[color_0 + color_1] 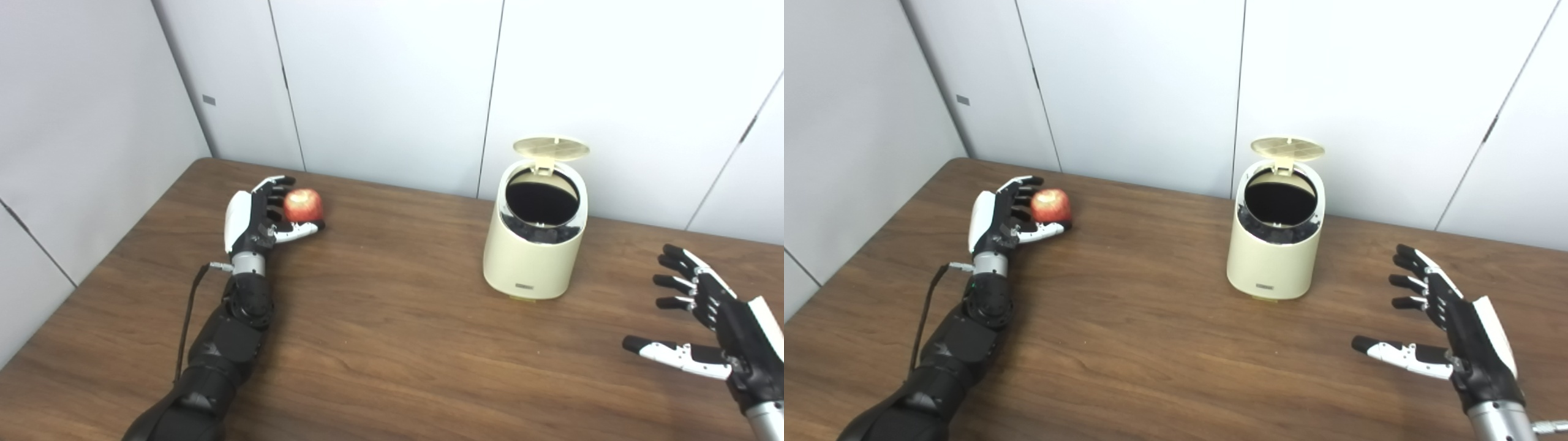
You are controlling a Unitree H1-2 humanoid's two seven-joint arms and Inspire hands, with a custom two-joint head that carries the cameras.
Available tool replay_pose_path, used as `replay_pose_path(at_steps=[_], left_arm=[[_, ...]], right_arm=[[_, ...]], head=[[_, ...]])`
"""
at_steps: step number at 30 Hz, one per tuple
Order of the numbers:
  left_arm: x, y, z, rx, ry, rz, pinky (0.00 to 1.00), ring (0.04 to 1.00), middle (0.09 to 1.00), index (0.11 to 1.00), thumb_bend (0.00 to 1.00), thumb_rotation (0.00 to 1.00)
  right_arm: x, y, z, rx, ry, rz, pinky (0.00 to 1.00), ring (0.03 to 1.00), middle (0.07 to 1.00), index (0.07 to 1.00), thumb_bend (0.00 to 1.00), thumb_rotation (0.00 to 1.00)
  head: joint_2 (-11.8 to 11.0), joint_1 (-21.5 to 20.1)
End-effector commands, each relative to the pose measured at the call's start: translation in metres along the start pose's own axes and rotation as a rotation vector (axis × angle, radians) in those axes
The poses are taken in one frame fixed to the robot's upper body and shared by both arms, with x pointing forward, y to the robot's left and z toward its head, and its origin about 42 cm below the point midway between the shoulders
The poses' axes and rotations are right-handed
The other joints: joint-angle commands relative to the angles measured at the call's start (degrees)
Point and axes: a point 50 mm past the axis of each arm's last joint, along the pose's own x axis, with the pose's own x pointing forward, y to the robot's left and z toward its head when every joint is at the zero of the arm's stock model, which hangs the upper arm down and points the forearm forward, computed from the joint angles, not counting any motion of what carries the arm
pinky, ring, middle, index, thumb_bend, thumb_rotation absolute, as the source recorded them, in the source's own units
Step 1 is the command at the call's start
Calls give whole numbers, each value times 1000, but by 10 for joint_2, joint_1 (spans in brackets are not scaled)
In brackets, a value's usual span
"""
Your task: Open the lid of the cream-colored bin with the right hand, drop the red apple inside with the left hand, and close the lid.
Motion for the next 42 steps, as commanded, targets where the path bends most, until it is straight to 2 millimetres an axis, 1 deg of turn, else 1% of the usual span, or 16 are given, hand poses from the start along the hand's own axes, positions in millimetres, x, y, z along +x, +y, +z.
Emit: replay_pose_path(at_steps=[1, 2, 4, 6, 8, 18, 21, 25, 30, 35, 42], left_arm=[[7, 3, 2, 31, -23, 2, 376, 435, 458, 559, 563, 5], [7, 3, 2, 41, -21, -2, 363, 418, 443, 548, 536, 2], [6, 2, 1, 53, -18, -8, 331, 389, 439, 532, 524, 0], [6, 2, 0, 61, -16, -20, 307, 368, 454, 505, 524, 0], [5, 1, -1, 81, -14, -24, 308, 369, 469, 489, 525, 0], [3, -1, -1, 88, -52, -3, 314, 373, 471, 489, 524, 0], [2, 0, 4, 65, -102, 21, 311, 369, 468, 493, 524, 0], [1, 3, 21, 21, -182, 61, 300, 358, 459, 500, 524, 0], [-1, 8, 59, -12, -317, 103, 267, 331, 435, 508, 522, 0], [-7, 10, 91, -45, -437, 111, 245, 300, 416, 515, 519, 0], [-15, 11, 124, -45, -512, 101, 272, 328, 426, 517, 521, 0]], right_arm=[[6, -9, 18, -9, -67, -19, 684, 800, 882, 892, 662, 0], [5, -9, 18, -9, -66, -20, 684, 799, 883, 893, 665, 0], [5, -10, 17, -9, -64, -20, 684, 798, 883, 892, 665, 0], [4, -10, 17, -8, -59, -20, 689, 803, 884, 894, 658, 0], [3, -11, 17, -10, -51, -22, 688, 804, 885, 900, 657, 0], [2, -12, 17, -8, -45, -27, 683, 794, 883, 900, 658, 0], [1, -11, 17, -8, -48, -29, 690, 796, 882, 898, 655, 0], [3, -10, 15, 9, -53, -29, 698, 803, 884, 900, 654, 0], [7, -8, 12, -18, -73, -26, 688, 794, 875, 887, 665, 0], [8, -6, 9, -44, -76, -35, 663, 773, 863, 876, 679, 0], [9, -3, 5, -28, -77, -34, 682, 792, 872, 885, 688, 0]], head=[[1, 1], [1, 1], [1, 1], [1, 1], [2, 0], [3, 0], [2, -1], [0, -3], [-5, -11], [-10, -24], [-14, -40]])
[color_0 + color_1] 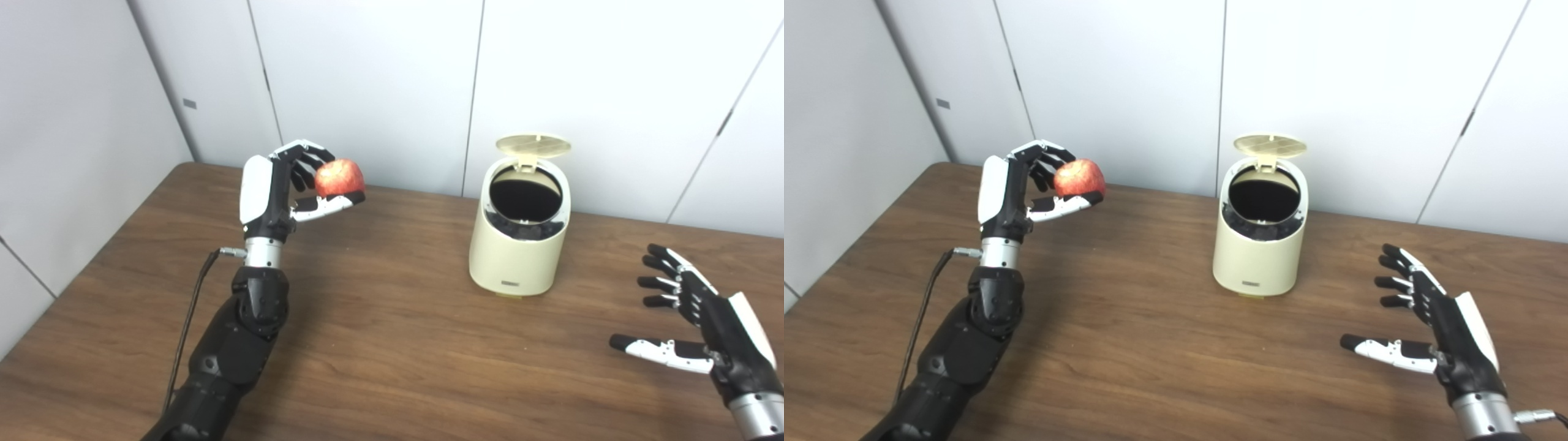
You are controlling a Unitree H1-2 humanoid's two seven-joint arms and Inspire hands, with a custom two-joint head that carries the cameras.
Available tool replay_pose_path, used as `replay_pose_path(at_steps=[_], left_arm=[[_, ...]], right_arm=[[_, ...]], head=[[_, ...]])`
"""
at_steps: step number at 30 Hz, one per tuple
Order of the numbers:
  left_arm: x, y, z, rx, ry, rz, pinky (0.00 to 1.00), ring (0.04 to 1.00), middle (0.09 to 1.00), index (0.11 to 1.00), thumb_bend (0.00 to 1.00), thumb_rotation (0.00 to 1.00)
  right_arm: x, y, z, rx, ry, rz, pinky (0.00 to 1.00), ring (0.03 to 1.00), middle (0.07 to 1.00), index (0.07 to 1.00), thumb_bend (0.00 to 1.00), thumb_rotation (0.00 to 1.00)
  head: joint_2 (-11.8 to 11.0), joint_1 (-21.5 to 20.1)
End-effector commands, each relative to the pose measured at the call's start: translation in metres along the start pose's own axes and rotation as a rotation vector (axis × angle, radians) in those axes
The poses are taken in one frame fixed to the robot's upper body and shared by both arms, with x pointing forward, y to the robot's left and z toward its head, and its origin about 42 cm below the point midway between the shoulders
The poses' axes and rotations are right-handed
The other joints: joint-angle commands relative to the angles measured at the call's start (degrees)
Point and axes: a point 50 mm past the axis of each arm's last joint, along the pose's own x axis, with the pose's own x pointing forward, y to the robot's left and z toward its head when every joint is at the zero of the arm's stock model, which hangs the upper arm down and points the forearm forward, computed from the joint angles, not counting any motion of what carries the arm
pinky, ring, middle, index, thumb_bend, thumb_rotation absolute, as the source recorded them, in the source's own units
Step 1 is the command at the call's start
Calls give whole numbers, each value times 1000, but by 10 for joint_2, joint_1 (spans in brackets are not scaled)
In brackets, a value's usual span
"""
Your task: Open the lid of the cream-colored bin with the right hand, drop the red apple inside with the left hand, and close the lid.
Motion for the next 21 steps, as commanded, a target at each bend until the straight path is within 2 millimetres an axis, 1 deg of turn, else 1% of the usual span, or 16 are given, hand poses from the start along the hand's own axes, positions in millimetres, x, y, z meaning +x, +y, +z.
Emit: replay_pose_path(at_steps=[1, 5, 7, 8, 10, 13, 16, 21], left_arm=[[20, 9, 20, 15, -85, 31, 276, 331, 426, 517, 521, 0], [24, 4, 40, 1, -160, 13, 285, 330, 420, 519, 519, 0], [26, 1, 48, -8, -188, -4, 281, 324, 418, 519, 519, 0], [27, -2, 52, -12, -200, -15, 279, 324, 419, 519, 519, 0], [28, -5, 56, -19, -216, -31, 280, 327, 424, 518, 520, 0], [31, -13, 62, -40, -239, -57, 270, 327, 427, 514, 521, 0], [33, -22, 71, -48, -256, -84, 272, 327, 428, 513, 521, 0], [36, -36, 86, -96, -264, -153, 273, 322, 421, 516, 520, 0]], right_arm=[[10, -5, 16, -2, -102, -37, 681, 793, 872, 885, 689, 0], [12, -3, 14, -2, -100, -40, 672, 798, 870, 884, 692, 12], [13, -2, 12, 1, -102, -38, 666, 800, 871, 884, 695, 31], [14, -1, 11, 0, -104, -37, 667, 802, 871, 883, 700, 58], [14, 0, 10, -7, -106, -38, 673, 798, 866, 878, 705, 87], [15, 3, 8, -14, -108, -39, 679, 790, 859, 872, 705, 95], [17, 7, 7, 4, -107, -30, 694, 796, 862, 874, 715, 131], [19, 11, 10, -16, -113, -29, 684, 795, 867, 879, 717, 147]], head=[[0, -3], [-2, -13], [-3, -18], [-4, -20], [-5, -25], [-6, -32], [-8, -40], [-8, -54]])
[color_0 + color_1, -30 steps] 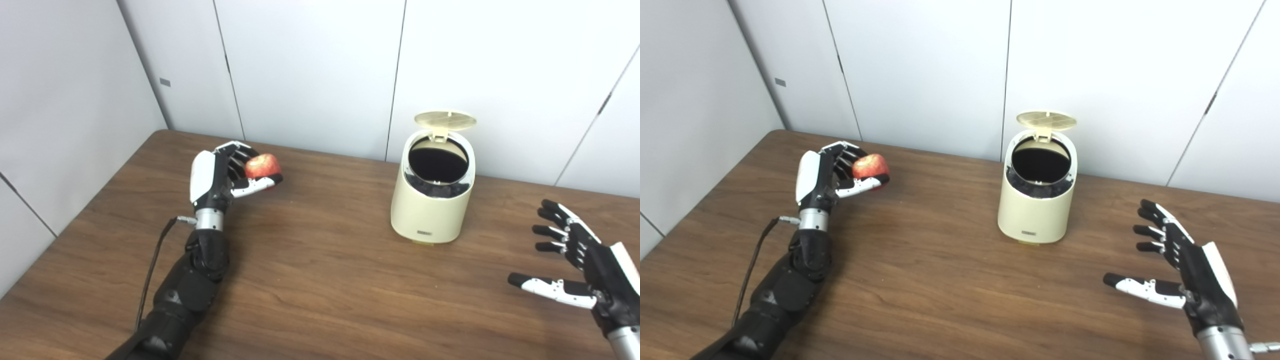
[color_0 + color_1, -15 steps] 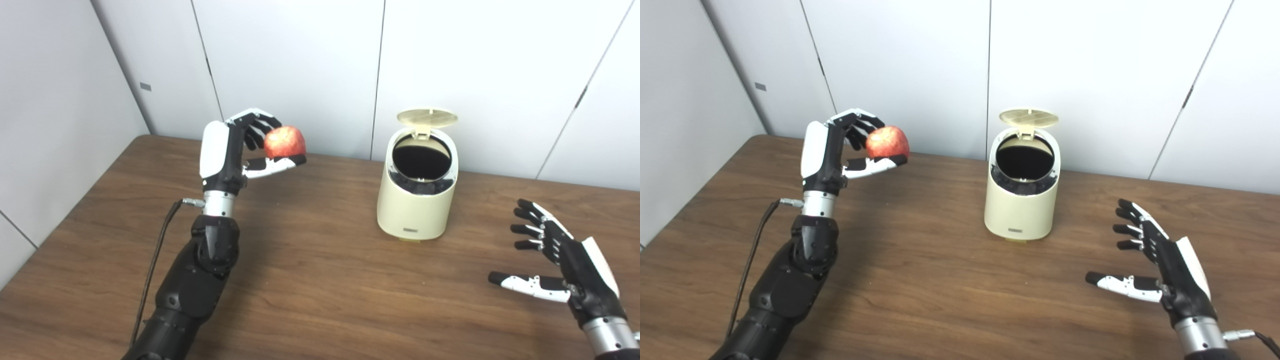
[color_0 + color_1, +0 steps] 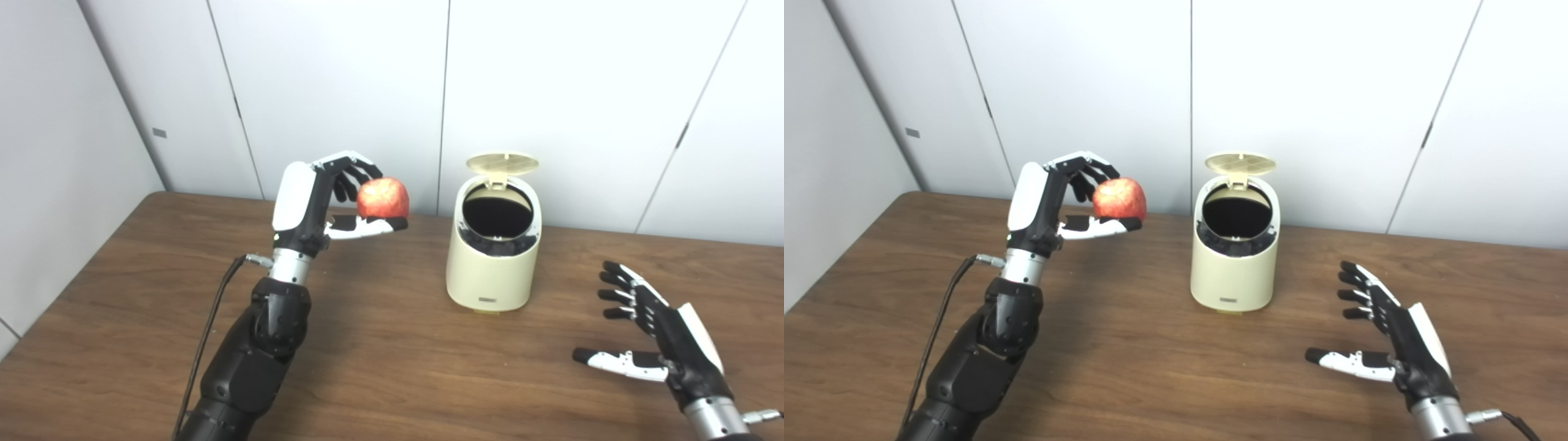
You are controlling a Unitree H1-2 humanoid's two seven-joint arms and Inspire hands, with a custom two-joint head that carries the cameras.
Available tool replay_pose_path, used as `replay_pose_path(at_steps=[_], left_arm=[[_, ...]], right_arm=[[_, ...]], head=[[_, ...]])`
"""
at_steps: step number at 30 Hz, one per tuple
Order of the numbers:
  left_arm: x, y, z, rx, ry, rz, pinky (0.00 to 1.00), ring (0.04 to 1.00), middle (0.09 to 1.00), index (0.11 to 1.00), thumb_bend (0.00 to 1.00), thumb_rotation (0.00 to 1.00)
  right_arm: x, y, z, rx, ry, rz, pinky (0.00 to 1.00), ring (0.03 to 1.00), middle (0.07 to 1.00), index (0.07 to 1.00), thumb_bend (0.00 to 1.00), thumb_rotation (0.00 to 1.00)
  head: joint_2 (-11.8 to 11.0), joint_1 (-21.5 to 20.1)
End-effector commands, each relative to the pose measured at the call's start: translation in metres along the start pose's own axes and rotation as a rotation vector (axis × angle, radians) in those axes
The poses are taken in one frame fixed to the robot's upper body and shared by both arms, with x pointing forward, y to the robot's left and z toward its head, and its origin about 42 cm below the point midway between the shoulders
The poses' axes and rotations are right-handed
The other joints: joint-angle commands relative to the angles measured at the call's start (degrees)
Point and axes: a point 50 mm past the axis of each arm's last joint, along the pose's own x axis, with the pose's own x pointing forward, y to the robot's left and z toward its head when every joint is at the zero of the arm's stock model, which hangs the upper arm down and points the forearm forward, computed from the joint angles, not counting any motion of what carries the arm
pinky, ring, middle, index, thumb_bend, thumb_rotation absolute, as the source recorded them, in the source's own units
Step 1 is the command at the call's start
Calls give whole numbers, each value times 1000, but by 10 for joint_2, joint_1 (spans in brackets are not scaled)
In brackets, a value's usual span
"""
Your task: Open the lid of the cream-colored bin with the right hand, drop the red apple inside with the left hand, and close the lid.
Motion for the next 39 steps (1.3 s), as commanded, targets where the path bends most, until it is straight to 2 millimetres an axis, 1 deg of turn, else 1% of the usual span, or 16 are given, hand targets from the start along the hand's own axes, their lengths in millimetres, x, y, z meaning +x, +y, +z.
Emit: replay_pose_path(at_steps=[1, 4, 6, 8, 16, 21, 25, 28, 31, 34, 36, 39], left_arm=[[25, 5, 18, -12, -79, 18, 272, 323, 420, 516, 520, 0], [32, -3, 24, -13, -108, 1, 268, 330, 429, 514, 522, 0], [35, -7, 26, -12, -116, -3, 285, 344, 435, 513, 522, 0], [38, -12, 30, -14, -128, -10, 304, 356, 441, 511, 523, 0], [50, -33, 38, -54, -195, -44, 306, 370, 460, 500, 525, 0], [62, -44, 45, -62, -220, -56, 269, 343, 452, 502, 524, 0], [68, -50, 51, -37, -218, -84, 275, 353, 448, 506, 524, 0], [70, -56, 57, -36, -223, -85, 305, 379, 447, 507, 524, 0], [71, -61, 58, -43, -231, -78, 303, 369, 447, 508, 524, 0], [73, -67, 61, -67, -233, -63, 296, 361, 447, 507, 524, 0], [74, -71, 64, -87, -237, -50, 292, 361, 452, 503, 525, 0], [77, -76, 67, -65, -246, -26, 295, 367, 458, 499, 525, 0]], right_arm=[[12, -7, 19, -30, -102, -37, 682, 794, 867, 880, 715, 146], [12, -4, 21, -38, -101, -37, 674, 796, 870, 884, 717, 150], [13, -2, 23, -40, -103, -36, 666, 796, 875, 886, 726, 192], [13, -1, 24, -40, -109, -38, 659, 790, 875, 885, 730, 206], [15, 3, 24, -32, -102, -44, 640, 780, 870, 880, 719, 151], [15, 6, 22, -24, -89, -41, 629, 771, 869, 876, 716, 138], [15, 8, 21, -22, -82, -38, 631, 764, 867, 878, 711, 135], [14, 9, 21, -17, -79, -37, 628, 763, 866, 879, 715, 143], [14, 9, 20, -17, -73, -36, 626, 763, 868, 882, 715, 145], [13, 9, 20, -18, -71, -38, 629, 769, 864, 879, 724, 181], [12, 10, 20, -18, -68, -37, 631, 772, 869, 882, 721, 174], [11, 11, 22, -20, -68, -36, 629, 772, 869, 885, 720, 170]], head=[[0, -3], [-1, -9], [0, -13], [0, -18], [-1, -28], [-2, -28], [-1, -30], [-1, -31], [-1, -31], [-1, -31], [0, -36], [0, -37]])
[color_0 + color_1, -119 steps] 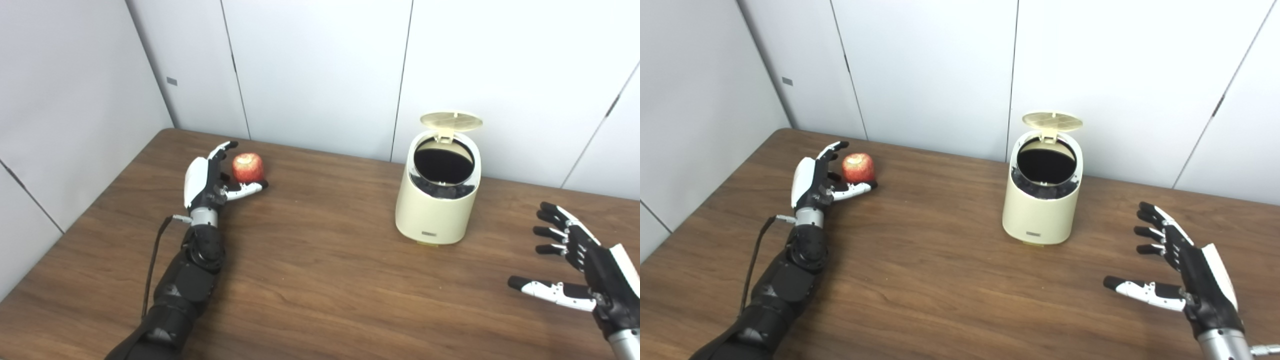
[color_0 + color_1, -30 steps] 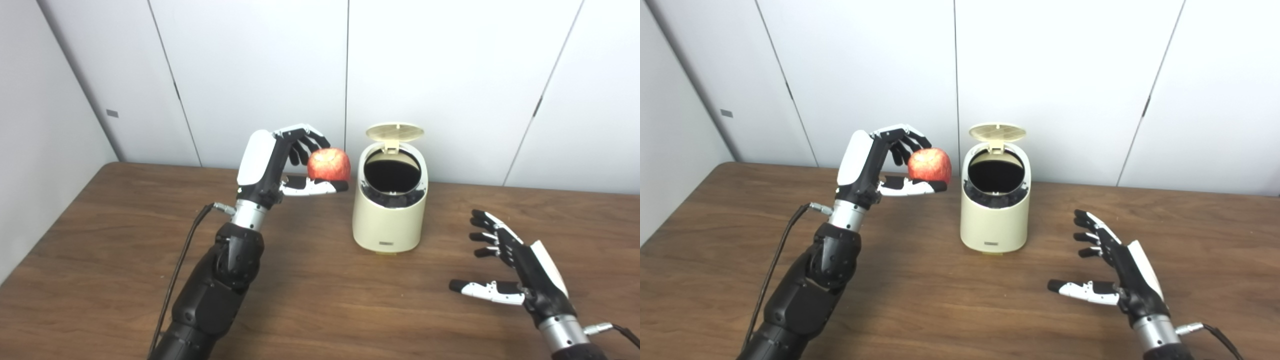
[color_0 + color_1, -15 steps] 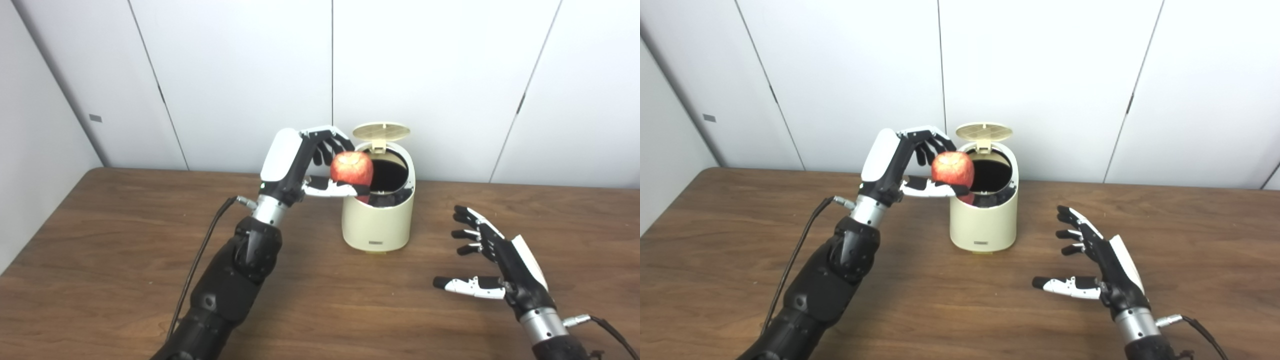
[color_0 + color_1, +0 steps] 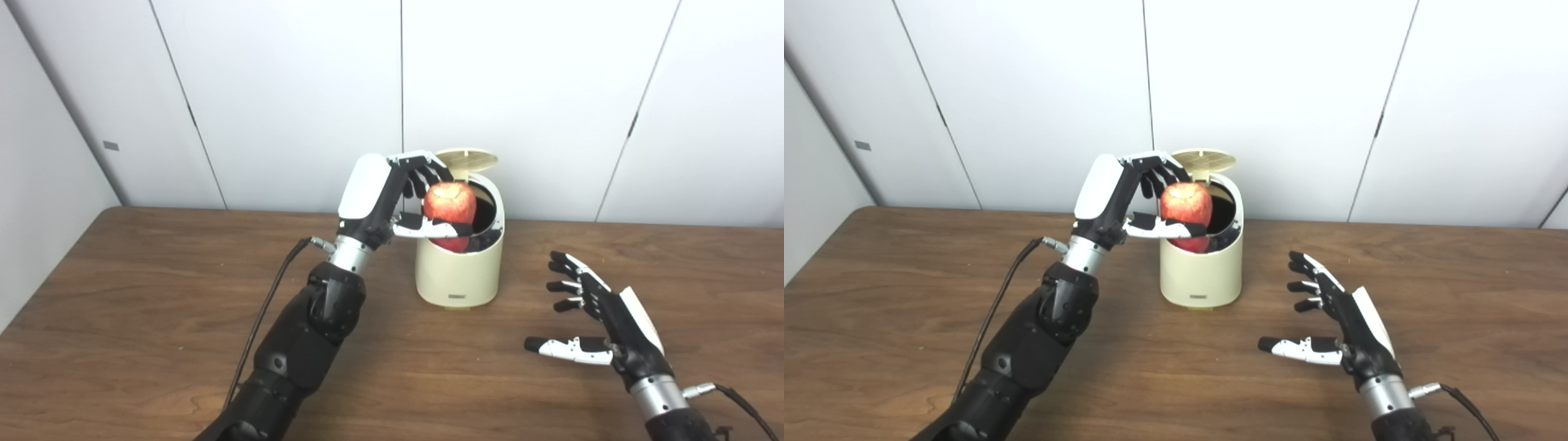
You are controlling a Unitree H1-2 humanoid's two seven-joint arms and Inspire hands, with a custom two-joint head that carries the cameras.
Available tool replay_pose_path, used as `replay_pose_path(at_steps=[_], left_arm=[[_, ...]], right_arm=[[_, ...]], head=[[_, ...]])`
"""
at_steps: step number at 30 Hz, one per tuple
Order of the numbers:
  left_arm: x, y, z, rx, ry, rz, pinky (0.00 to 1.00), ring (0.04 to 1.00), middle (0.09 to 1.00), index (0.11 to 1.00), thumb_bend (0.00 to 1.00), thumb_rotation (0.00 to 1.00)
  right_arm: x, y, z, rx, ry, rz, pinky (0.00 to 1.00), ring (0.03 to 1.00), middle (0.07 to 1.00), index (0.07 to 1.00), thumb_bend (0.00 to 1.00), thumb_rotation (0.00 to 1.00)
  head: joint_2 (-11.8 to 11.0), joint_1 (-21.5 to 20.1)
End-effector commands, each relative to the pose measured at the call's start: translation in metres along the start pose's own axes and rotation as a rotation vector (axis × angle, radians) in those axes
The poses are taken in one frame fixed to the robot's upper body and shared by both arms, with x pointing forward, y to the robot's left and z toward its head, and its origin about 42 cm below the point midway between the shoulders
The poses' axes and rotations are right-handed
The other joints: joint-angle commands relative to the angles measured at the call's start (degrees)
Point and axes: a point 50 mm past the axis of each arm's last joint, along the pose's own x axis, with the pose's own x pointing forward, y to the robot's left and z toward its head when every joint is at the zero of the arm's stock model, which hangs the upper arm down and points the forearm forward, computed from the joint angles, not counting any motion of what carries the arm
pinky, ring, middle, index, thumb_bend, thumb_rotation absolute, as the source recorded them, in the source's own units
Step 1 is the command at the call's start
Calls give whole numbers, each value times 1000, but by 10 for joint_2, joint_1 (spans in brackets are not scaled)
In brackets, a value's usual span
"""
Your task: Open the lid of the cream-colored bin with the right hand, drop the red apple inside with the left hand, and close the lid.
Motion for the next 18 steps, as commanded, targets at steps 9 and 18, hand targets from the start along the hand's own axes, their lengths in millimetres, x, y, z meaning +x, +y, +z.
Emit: replay_pose_path(at_steps=[9, 18], left_arm=[[33, -4, 11, 122, -112, 138, 282, 375, 470, 491, 527, 0], [25, -9, 3, 241, -118, 129, 262, 364, 445, 508, 525, 0]], right_arm=[[6, -8, 17, -32, -68, -39, 649, 780, 872, 887, 723, 197], [5, -10, 17, -27, -69, -45, 647, 784, 875, 890, 720, 191]], head=[[2, -5], [4, -5]])
